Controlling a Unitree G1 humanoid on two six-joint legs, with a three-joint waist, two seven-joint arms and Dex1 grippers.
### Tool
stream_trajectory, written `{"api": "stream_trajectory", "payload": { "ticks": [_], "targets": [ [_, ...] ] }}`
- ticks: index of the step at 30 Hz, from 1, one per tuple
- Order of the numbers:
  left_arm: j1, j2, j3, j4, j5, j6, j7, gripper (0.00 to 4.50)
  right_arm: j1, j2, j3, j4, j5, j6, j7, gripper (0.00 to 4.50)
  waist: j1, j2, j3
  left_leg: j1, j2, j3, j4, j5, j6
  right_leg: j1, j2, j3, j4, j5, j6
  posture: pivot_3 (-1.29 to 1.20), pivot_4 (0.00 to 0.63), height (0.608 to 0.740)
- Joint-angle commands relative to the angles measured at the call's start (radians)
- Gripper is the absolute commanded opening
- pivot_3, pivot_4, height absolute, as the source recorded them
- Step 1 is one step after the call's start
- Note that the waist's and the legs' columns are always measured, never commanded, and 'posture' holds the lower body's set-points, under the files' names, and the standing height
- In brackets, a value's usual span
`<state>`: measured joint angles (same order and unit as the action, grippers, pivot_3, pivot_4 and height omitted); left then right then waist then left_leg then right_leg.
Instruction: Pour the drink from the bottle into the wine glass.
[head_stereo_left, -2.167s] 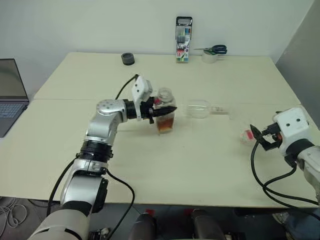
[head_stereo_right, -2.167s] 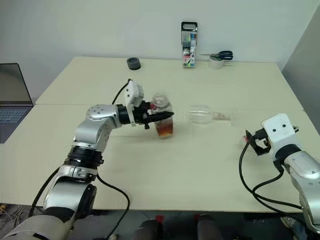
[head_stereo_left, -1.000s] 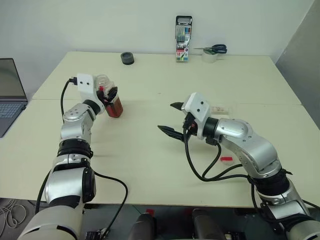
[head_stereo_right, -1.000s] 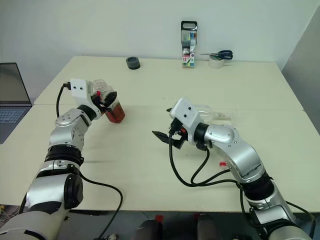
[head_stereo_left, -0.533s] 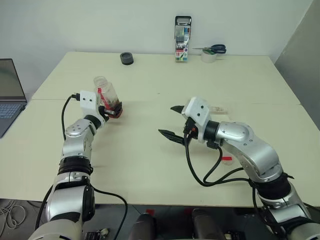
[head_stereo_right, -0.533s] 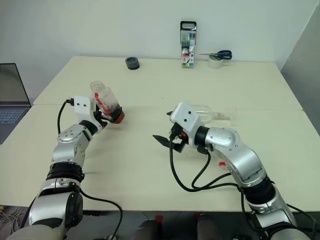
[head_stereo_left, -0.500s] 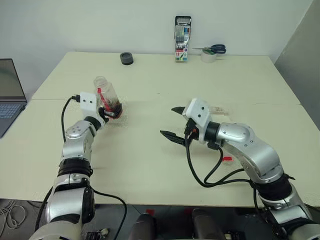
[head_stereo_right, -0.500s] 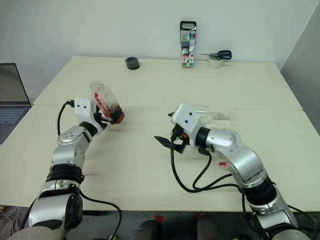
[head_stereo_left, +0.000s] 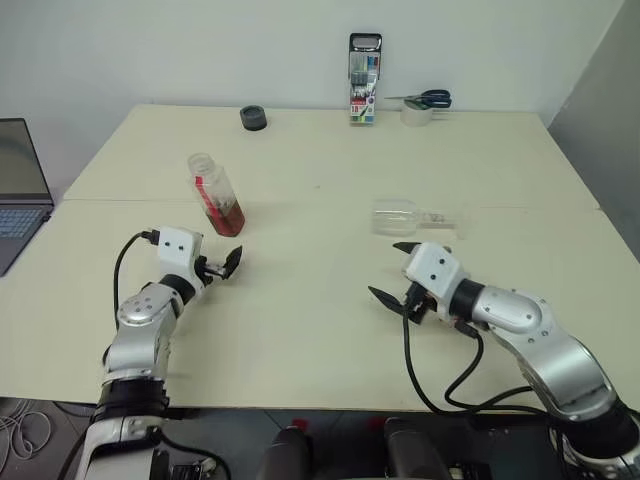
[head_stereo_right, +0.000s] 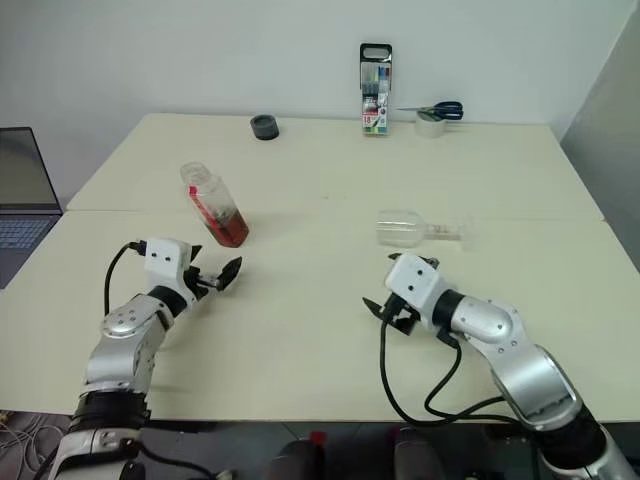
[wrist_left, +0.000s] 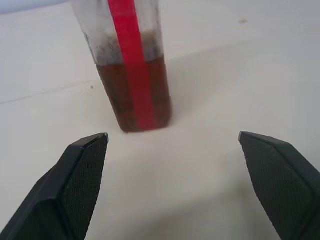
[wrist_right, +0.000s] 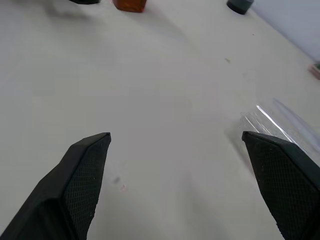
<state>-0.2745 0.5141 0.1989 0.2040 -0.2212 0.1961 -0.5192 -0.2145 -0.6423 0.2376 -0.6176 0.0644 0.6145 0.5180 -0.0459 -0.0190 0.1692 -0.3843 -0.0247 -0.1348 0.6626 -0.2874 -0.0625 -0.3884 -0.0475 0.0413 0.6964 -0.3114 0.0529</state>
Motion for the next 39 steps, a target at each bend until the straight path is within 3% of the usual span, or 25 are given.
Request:
{"api": "stream_trajectory", "payload": {
  "ticks": [1,3,9,20,27,35,39],
  "targets": [
    [0.035,0.032,-0.041,-0.134,-0.041,0.046,-0.102,4.47,0.071,-0.065,-0.055,-0.045,-0.100,-0.054,-0.039,4.50,0.007,0.000,0.000,0.000,0.000,0.000,0.000,0.000,0.000,0.000,0.000,0.000,0.000,0.000,0.000,0.00,0.150,0.740],
    [0.027,0.041,-0.073,-0.163,-0.045,0.056,-0.152,4.47,0.087,-0.087,-0.056,-0.033,-0.169,-0.100,-0.072,4.50,0.014,0.000,0.000,0.000,0.000,0.001,0.000,0.000,0.000,0.001,0.000,0.000,0.000,0.000,0.000,0.00,0.150,0.740],
    [-0.069,0.071,-0.183,-0.184,-0.069,0.071,-0.345,4.47,-0.012,-0.155,0.091,0.151,-0.578,-0.216,-0.204,4.50,0.013,0.000,0.000,0.002,-0.002,0.004,0.000,0.000,0.000,0.001,0.005,0.000,0.000,0.000,0.000,0.00,0.150,0.740],
    [-0.254,0.067,-0.299,-0.092,-0.039,-0.015,-0.577,4.47,-0.246,-0.029,0.244,0.522,-0.959,-0.238,-0.237,4.50,0.006,0.000,0.000,0.002,0.001,0.009,-0.001,0.000,-0.001,0.000,0.008,0.002,0.000,0.000,-0.001,0.00,0.150,0.740],
    [-0.284,0.035,-0.308,-0.061,-0.036,-0.031,-0.576,4.47,-0.357,0.067,0.279,0.805,-1.034,-0.272,-0.301,4.50,0.002,0.000,0.000,0.002,0.001,0.009,-0.001,0.000,-0.001,0.000,0.008,0.002,0.000,0.000,-0.001,0.00,0.150,0.740],
    [-0.283,0.008,-0.311,-0.051,-0.033,-0.048,-0.566,4.47,-0.470,0.152,0.255,1.010,-1.003,-0.311,-0.359,4.50,-0.014,0.000,0.000,0.002,0.001,0.008,0.000,0.000,-0.001,0.000,0.008,0.002,0.000,0.001,-0.002,0.00,0.150,0.740],
    [-0.284,0.002,-0.312,-0.046,-0.031,-0.052,-0.565,4.50,-0.511,0.179,0.252,1.079,-0.983,-0.328,-0.362,3.56,-0.017,0.000,0.000,0.003,0.001,0.008,0.000,0.000,-0.001,0.000,0.008,0.002,0.001,0.001,-0.002,0.00,0.150,0.740]
  ]
}}
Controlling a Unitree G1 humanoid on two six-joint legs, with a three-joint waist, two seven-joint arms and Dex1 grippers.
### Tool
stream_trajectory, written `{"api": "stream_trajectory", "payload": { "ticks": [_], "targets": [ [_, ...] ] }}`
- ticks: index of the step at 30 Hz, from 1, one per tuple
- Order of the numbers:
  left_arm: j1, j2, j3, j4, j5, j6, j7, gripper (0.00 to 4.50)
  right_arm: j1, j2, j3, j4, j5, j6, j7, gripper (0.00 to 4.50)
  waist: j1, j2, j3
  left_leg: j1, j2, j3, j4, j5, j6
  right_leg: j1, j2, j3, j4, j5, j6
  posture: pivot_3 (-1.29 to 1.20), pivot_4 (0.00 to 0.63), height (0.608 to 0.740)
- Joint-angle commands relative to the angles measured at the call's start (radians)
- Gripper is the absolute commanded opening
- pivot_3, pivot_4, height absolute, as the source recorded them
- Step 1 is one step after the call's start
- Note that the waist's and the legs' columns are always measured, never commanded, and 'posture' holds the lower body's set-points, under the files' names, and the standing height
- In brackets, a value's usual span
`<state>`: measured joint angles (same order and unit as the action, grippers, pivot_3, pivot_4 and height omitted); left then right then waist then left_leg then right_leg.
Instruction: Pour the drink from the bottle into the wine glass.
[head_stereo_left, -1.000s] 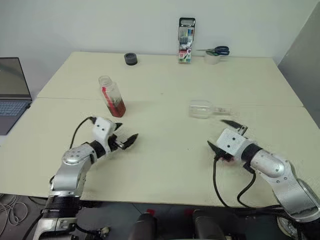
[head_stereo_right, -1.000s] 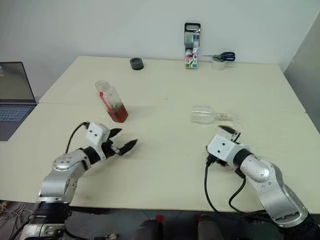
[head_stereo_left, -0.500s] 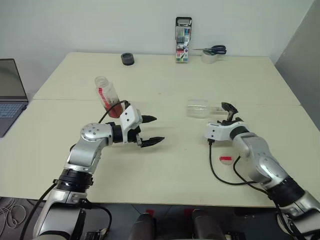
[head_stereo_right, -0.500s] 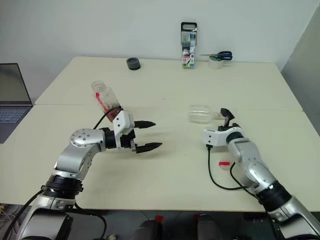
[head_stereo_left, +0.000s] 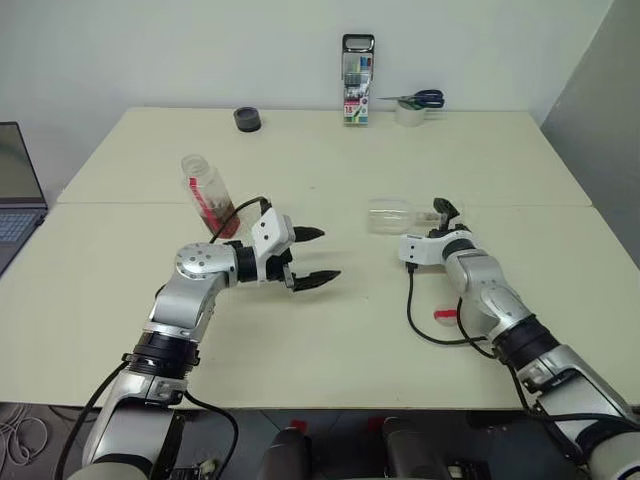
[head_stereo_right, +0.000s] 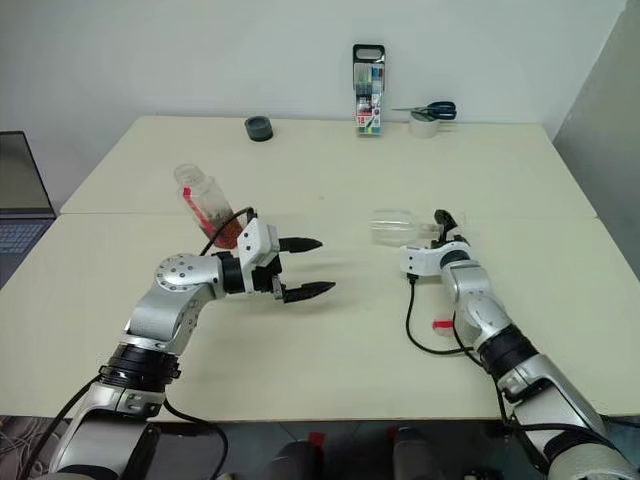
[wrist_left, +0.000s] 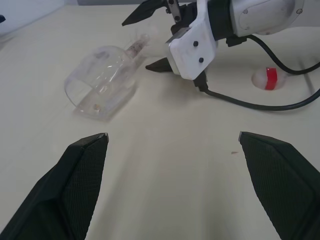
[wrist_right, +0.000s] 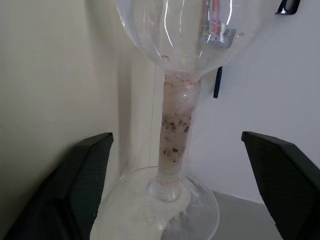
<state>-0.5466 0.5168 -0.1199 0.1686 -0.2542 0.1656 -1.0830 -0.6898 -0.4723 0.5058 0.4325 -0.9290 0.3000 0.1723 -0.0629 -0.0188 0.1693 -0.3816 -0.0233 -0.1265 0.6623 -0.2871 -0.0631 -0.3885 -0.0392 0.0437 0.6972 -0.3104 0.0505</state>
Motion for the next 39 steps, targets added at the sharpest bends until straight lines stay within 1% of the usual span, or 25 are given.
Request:
{"api": "stream_trajectory", "payload": {
  "ticks": [1,2,7,9,10,15,21,23,24,26,29,30,31,32,33,35,39],
  "targets": [
    [-0.012,-0.002,0.006,-0.010,0.002,-0.022,-0.001,4.50,-0.045,0.015,-0.014,0.047,0.014,-0.018,-0.017,3.24,-0.001,0.000,0.000,0.000,0.000,0.000,0.000,0.000,0.000,0.000,0.000,0.000,0.000,0.000,0.000,0.00,0.150,0.740],
    [-0.013,-0.004,0.005,-0.009,0.002,-0.022,0.000,4.50,-0.056,0.021,-0.011,0.065,0.014,-0.021,-0.018,2.82,-0.001,0.000,0.000,0.000,0.000,0.000,0.000,0.000,0.000,0.000,0.000,0.000,0.000,0.000,0.000,0.00,0.150,0.740],
    [-0.011,-0.006,0.008,-0.011,0.003,-0.019,0.004,4.50,-0.079,0.043,-0.013,0.082,0.020,-0.023,-0.009,1.02,-0.004,0.000,0.000,0.000,0.000,-0.001,0.000,0.000,0.000,0.000,0.000,0.000,0.000,0.000,0.000,0.00,0.150,0.740],
    [-0.008,-0.007,0.009,-0.014,0.001,-0.014,0.007,4.50,-0.082,0.041,-0.018,0.070,0.020,-0.026,-0.009,0.33,-0.006,0.000,0.000,0.000,0.000,-0.002,0.000,0.000,0.000,0.000,0.000,0.000,0.000,0.000,0.000,0.00,0.150,0.740],
    [-0.005,-0.008,0.009,-0.016,0.001,-0.013,0.009,4.50,-0.084,0.036,-0.023,0.061,0.021,-0.029,-0.010,0.11,-0.007,0.000,0.000,0.000,0.000,-0.003,0.000,0.000,0.000,0.000,0.000,0.000,0.000,0.000,0.000,0.00,0.150,0.740],
    [0.008,-0.011,0.017,-0.026,-0.004,0.006,0.026,4.50,-0.087,-0.014,-0.058,-0.020,0.023,-0.033,0.002,0.11,-0.012,0.001,0.000,-0.001,-0.001,-0.004,0.000,0.000,0.000,-0.001,0.000,0.000,0.000,0.000,0.000,0.00,0.150,0.740],
    [0.026,-0.007,0.033,-0.048,-0.016,0.040,0.057,4.50,-0.051,-0.134,-0.084,-0.197,-0.019,-0.037,0.032,0.11,-0.011,0.001,0.000,-0.001,-0.001,-0.006,-0.001,0.000,0.000,-0.001,-0.001,0.000,0.000,0.000,0.000,0.00,0.150,0.740],
    [0.031,-0.003,0.040,-0.055,-0.022,0.054,0.066,4.50,-0.028,-0.149,-0.124,-0.262,0.006,-0.018,0.047,0.11,-0.011,0.001,0.000,-0.002,-0.001,-0.006,-0.001,0.000,0.000,-0.001,-0.001,0.000,0.000,0.000,0.000,0.00,0.150,0.740],
    [0.034,-0.001,0.046,-0.061,-0.027,0.065,0.071,4.50,-0.013,-0.126,-0.162,-0.296,0.052,0.003,0.058,0.11,-0.011,0.001,0.000,-0.002,-0.001,-0.006,-0.001,0.000,0.000,-0.001,-0.001,0.000,0.000,0.000,0.000,0.00,0.150,0.740],
    [0.039,0.005,0.060,-0.071,-0.042,0.092,0.078,4.50,0.015,-0.038,-0.246,-0.359,0.177,0.056,0.086,0.11,-0.014,0.001,0.000,-0.002,-0.001,-0.005,-0.001,0.000,0.000,-0.001,-0.001,0.000,0.000,0.000,0.000,0.00,0.150,0.740],
    [0.055,0.024,0.091,-0.102,-0.089,0.180,0.071,4.50,0.061,0.187,-0.382,-0.451,0.466,0.076,0.120,0.11,-0.026,0.001,0.000,-0.001,0.001,-0.005,-0.001,0.000,0.000,-0.001,0.001,0.000,0.000,0.000,0.000,0.00,0.150,0.740],
    [0.066,0.038,0.102,-0.119,-0.109,0.215,0.062,4.50,0.077,0.286,-0.433,-0.478,0.570,0.099,0.118,0.11,-0.028,0.001,0.000,0.000,0.002,-0.006,-0.002,0.000,0.000,-0.001,0.001,0.000,0.000,0.000,-0.001,0.00,0.150,0.740],
    [0.078,0.056,0.112,-0.137,-0.127,0.245,0.052,4.50,0.088,0.361,-0.463,-0.489,0.642,0.116,0.117,0.11,-0.030,0.001,0.001,0.000,0.002,-0.006,-0.002,0.000,0.000,-0.001,0.002,0.000,0.001,0.000,-0.001,0.00,0.150,0.740],
    [0.095,0.078,0.126,-0.159,-0.145,0.275,0.043,4.50,0.093,0.423,-0.477,-0.487,0.689,0.112,0.103,0.11,-0.031,0.001,0.001,0.000,0.003,-0.006,-0.003,0.000,0.000,-0.001,0.002,0.000,0.001,0.001,-0.001,0.00,0.150,0.740],
    [0.108,0.098,0.138,-0.177,-0.161,0.302,0.038,4.50,0.090,0.461,-0.478,-0.477,0.714,0.096,0.094,0.11,-0.032,0.002,0.001,0.000,0.003,-0.007,-0.003,0.000,0.000,-0.002,0.002,0.000,0.001,0.001,-0.002,0.00,0.150,0.740],
    [0.124,0.124,0.160,-0.201,-0.187,0.345,0.040,4.50,0.072,0.513,-0.485,-0.438,0.759,0.073,0.078,0.11,-0.023,0.003,0.002,0.000,0.003,-0.008,-0.003,0.000,0.000,-0.002,0.001,0.000,0.001,0.002,-0.003,0.00,0.150,0.740],
    [0.140,0.163,0.193,-0.211,-0.207,0.383,0.050,4.50,0.004,0.573,-0.466,-0.233,0.804,-0.039,0.031,0.11,-0.009,0.003,0.002,0.000,0.001,-0.009,-0.001,0.000,0.000,0.000,-0.003,0.000,0.000,0.002,-0.003,0.00,0.150,0.740]
  ]
}}
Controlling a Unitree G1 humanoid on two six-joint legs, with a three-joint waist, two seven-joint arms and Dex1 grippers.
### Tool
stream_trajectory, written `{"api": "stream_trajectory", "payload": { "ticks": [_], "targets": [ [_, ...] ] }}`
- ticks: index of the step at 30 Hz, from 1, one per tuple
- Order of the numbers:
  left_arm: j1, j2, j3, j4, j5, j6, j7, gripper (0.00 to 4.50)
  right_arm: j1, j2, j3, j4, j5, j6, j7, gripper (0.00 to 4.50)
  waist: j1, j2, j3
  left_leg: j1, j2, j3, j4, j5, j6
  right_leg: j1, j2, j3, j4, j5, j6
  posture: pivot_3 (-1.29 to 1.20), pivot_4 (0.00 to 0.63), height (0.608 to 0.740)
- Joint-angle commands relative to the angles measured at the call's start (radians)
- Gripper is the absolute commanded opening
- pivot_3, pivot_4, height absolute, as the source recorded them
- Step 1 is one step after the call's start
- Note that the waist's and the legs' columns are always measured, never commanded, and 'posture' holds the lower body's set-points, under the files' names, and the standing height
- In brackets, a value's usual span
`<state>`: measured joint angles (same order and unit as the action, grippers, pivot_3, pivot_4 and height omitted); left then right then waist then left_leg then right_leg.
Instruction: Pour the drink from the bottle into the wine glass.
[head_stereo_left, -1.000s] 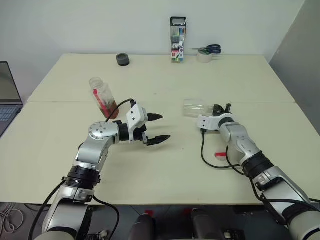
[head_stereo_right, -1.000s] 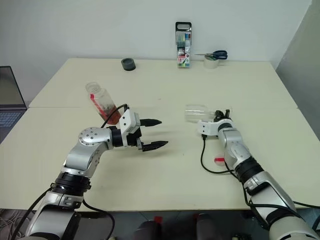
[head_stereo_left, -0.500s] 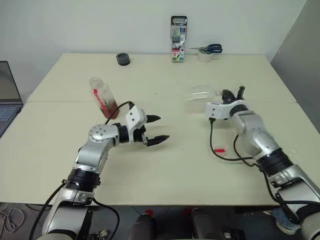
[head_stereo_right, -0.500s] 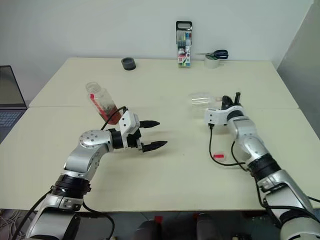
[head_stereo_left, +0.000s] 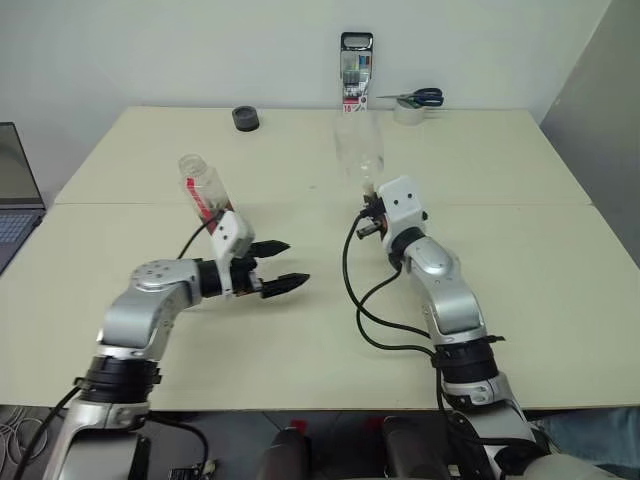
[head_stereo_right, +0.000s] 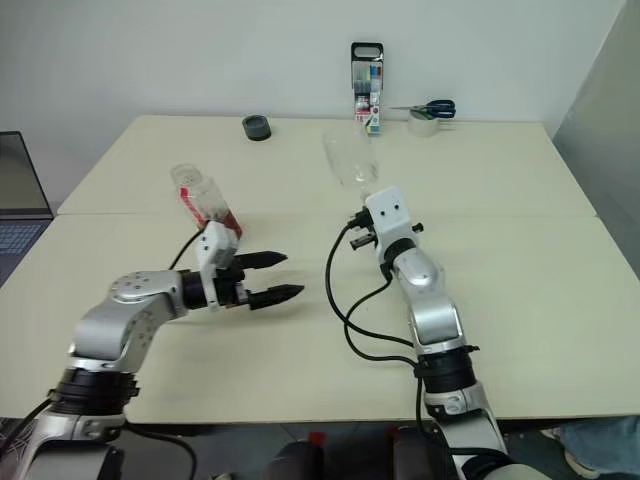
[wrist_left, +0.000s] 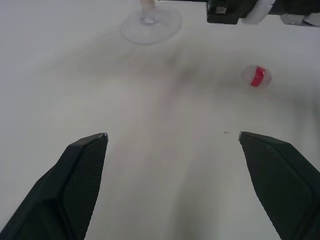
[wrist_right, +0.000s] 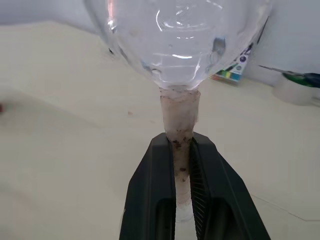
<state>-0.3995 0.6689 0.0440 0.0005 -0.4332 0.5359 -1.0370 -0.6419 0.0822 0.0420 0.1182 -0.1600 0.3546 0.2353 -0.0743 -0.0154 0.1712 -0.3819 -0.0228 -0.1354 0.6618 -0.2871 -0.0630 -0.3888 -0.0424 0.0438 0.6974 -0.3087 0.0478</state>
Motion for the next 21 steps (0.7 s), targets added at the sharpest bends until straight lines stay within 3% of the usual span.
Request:
{"api": "stream_trajectory", "payload": {
  "ticks": [1,7,21],
  "targets": [
    [-0.006,0.013,0.030,-0.045,-0.027,0.013,0.006,4.50,-0.054,0.027,-0.002,0.135,0.046,-0.116,-0.036,0.11,0.003,0.000,0.000,0.000,-0.001,0.000,0.000,0.000,0.000,0.000,0.000,0.000,0.000,0.000,0.000,0.00,0.150,0.740],
    [0.013,0.018,0.035,-0.093,-0.042,0.036,0.012,4.50,-0.022,0.007,0.031,0.248,0.056,-0.221,-0.026,0.11,-0.003,0.000,0.000,0.000,-0.001,0.000,-0.003,0.000,0.000,-0.002,0.003,-0.001,0.000,0.000,0.000,0.00,0.150,0.740],
    [0.009,0.026,0.028,-0.103,-0.046,0.049,0.025,4.50,0.220,-0.070,0.109,0.121,0.076,-0.205,0.026,0.11,-0.008,0.000,0.000,0.001,0.000,0.001,-0.003,0.000,0.000,0.000,0.004,-0.001,0.000,0.000,0.000,0.00,0.150,0.740]
  ]
}}
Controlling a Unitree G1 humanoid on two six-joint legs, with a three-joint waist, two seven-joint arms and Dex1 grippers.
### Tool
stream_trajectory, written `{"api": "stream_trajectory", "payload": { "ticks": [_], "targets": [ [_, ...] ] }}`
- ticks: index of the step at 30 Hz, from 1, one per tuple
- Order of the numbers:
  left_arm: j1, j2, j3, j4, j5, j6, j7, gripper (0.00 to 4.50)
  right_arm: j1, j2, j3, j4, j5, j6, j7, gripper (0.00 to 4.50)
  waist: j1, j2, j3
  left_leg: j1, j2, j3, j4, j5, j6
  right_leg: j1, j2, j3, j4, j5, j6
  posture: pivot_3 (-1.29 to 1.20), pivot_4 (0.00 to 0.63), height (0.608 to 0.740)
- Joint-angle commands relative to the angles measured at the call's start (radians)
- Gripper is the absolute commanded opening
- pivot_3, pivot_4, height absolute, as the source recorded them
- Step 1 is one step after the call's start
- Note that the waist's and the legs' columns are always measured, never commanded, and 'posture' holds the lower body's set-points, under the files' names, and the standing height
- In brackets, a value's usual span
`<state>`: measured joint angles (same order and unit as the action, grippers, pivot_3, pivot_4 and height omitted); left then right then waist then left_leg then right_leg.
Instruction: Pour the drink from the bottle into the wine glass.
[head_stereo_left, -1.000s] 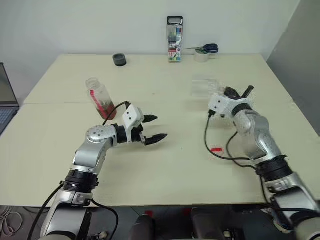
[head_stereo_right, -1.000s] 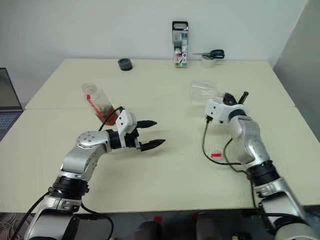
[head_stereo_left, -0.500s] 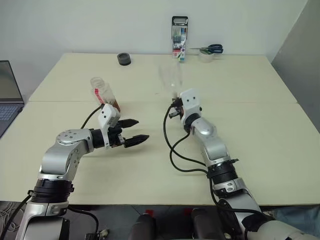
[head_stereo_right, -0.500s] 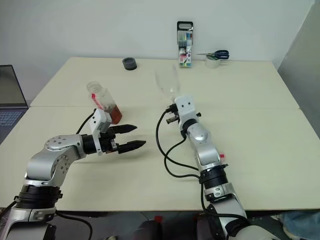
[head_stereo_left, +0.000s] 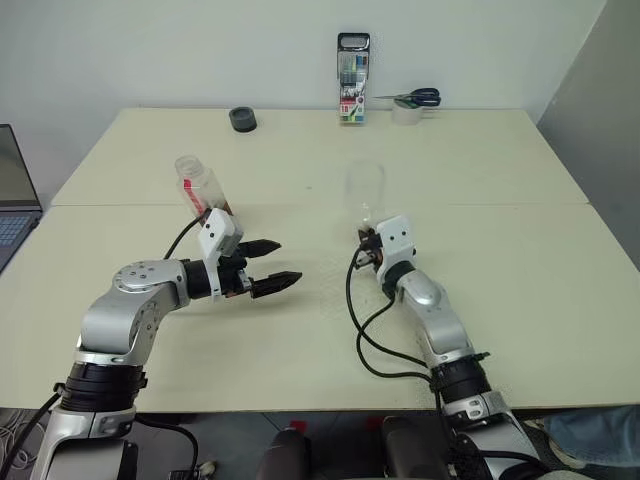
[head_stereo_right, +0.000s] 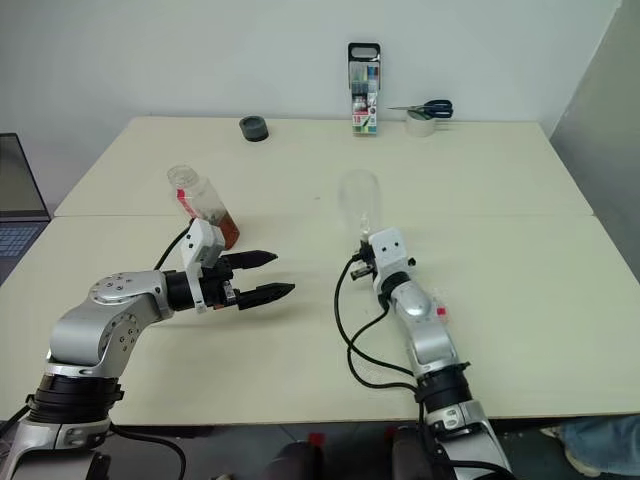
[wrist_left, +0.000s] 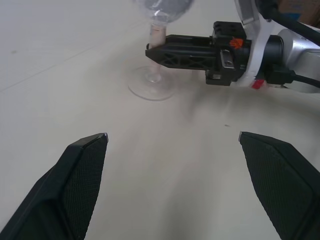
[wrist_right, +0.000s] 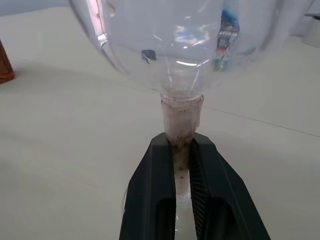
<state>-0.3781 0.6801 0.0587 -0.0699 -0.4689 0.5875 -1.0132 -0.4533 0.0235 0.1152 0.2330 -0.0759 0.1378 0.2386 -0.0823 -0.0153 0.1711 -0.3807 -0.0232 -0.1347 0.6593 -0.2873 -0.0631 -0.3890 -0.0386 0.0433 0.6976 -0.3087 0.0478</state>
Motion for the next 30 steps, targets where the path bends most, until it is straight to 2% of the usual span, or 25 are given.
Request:
{"api": "stream_trajectory", "payload": {
  "ticks": [1,6,10,17,22,30],
  "targets": [
    [-0.013,0.015,0.013,-0.033,-0.009,-0.003,0.002,4.50,0.031,-0.016,0.044,0.012,-0.010,0.006,0.028,0.11,0.000,0.000,0.000,0.000,0.000,0.000,0.000,0.000,0.000,0.000,0.000,0.000,0.000,0.000,0.000,0.00,0.150,0.740],
    [-0.015,0.022,0.026,-0.034,0.012,-0.024,0.028,4.50,-0.064,0.000,0.023,0.052,0.031,-0.080,0.031,0.11,-0.001,0.000,0.000,0.001,0.000,0.000,0.000,0.000,0.000,0.000,0.001,0.000,0.000,0.000,0.000,0.00,0.150,0.740],
    [0.012,0.030,0.081,-0.076,0.010,-0.027,0.094,4.50,-0.154,0.009,-0.001,0.119,0.065,-0.165,0.040,0.11,-0.004,0.000,0.000,0.000,0.001,0.001,0.000,0.000,0.000,-0.001,0.001,0.000,0.000,0.000,0.000,0.00,0.150,0.740],
    [0.044,0.060,0.165,-0.156,-0.037,0.034,0.153,4.50,-0.276,0.023,-0.020,0.357,0.091,-0.266,0.088,0.11,-0.004,0.000,0.000,0.000,0.001,0.001,-0.001,0.000,0.000,-0.001,0.000,0.000,0.000,0.000,0.000,0.00,0.150,0.740],
    [-0.008,0.101,0.191,-0.173,-0.057,0.063,0.163,4.50,-0.302,0.015,-0.020,0.485,0.078,-0.335,0.117,0.11,-0.002,0.000,0.000,0.000,0.000,0.000,0.000,0.000,0.000,-0.001,0.000,0.000,0.000,0.000,0.000,0.00,0.150,0.740],
    [-0.060,0.142,0.209,-0.220,-0.100,0.109,0.169,4.50,-0.299,0.006,-0.024,0.555,0.078,-0.381,0.142,0.11,-0.005,0.000,0.000,0.000,0.001,0.001,-0.001,0.000,0.000,-0.001,0.000,0.000,0.000,0.000,0.000,0.00,0.150,0.740]
  ]
}}
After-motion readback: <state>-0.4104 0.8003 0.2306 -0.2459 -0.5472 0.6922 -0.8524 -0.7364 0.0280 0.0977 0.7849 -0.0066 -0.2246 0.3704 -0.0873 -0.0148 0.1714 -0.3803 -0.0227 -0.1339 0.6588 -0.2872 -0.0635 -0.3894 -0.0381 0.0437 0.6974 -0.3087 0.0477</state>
